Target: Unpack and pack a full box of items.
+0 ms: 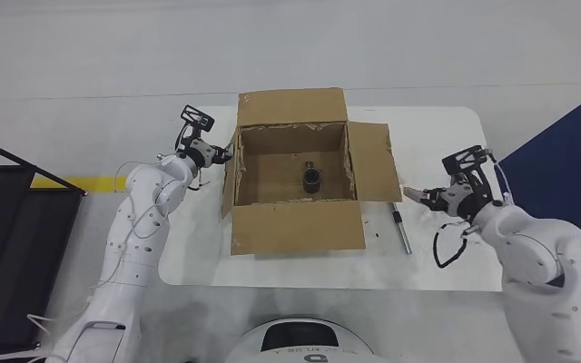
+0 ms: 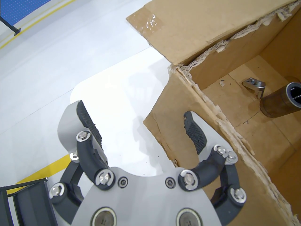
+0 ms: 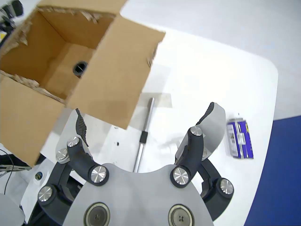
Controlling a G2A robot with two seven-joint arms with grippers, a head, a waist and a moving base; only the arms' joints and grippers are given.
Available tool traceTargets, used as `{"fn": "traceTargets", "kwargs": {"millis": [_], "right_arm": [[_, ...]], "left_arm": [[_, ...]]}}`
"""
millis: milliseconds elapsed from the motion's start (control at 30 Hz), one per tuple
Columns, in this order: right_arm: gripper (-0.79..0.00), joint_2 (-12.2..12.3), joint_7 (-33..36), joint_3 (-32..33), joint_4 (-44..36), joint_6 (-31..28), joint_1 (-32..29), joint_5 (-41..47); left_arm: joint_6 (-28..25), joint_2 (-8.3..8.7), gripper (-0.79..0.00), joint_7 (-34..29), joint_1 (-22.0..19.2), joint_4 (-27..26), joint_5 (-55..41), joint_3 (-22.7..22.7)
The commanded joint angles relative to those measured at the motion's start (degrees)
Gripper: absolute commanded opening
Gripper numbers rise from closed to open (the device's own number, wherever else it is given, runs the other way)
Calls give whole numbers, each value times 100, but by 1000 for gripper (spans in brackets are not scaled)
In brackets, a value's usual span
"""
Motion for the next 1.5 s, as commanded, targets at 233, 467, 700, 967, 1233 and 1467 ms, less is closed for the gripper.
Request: {"fn": "traceTargets", "kwargs": {"millis": [233, 467, 700, 967, 1233, 1467], "right_arm": [[-117, 0, 214, -1149, 1134, 180, 681, -892], [-209, -30, 277, -1797, 1787, 230, 1155, -1173], [-354, -10, 453, -1813, 2061, 339, 1253, -1218], [-428, 9, 752, -1885, 2328, 334, 1371, -1070], [-465, 10, 935, -2071, 2584, 539, 1543, -1158], [-785, 24, 956, -2036, 2745, 684, 1653, -1119]], "left_arm": [[0, 0, 0, 0, 0, 0, 0, 0], [0, 0, 0, 0, 0, 0, 0, 0], [0, 0, 0, 0, 0, 0, 0, 0], [0, 0, 0, 0, 0, 0, 0, 0], [0, 0, 0, 0, 0, 0, 0, 0], [0, 0, 0, 0, 0, 0, 0, 0]]}}
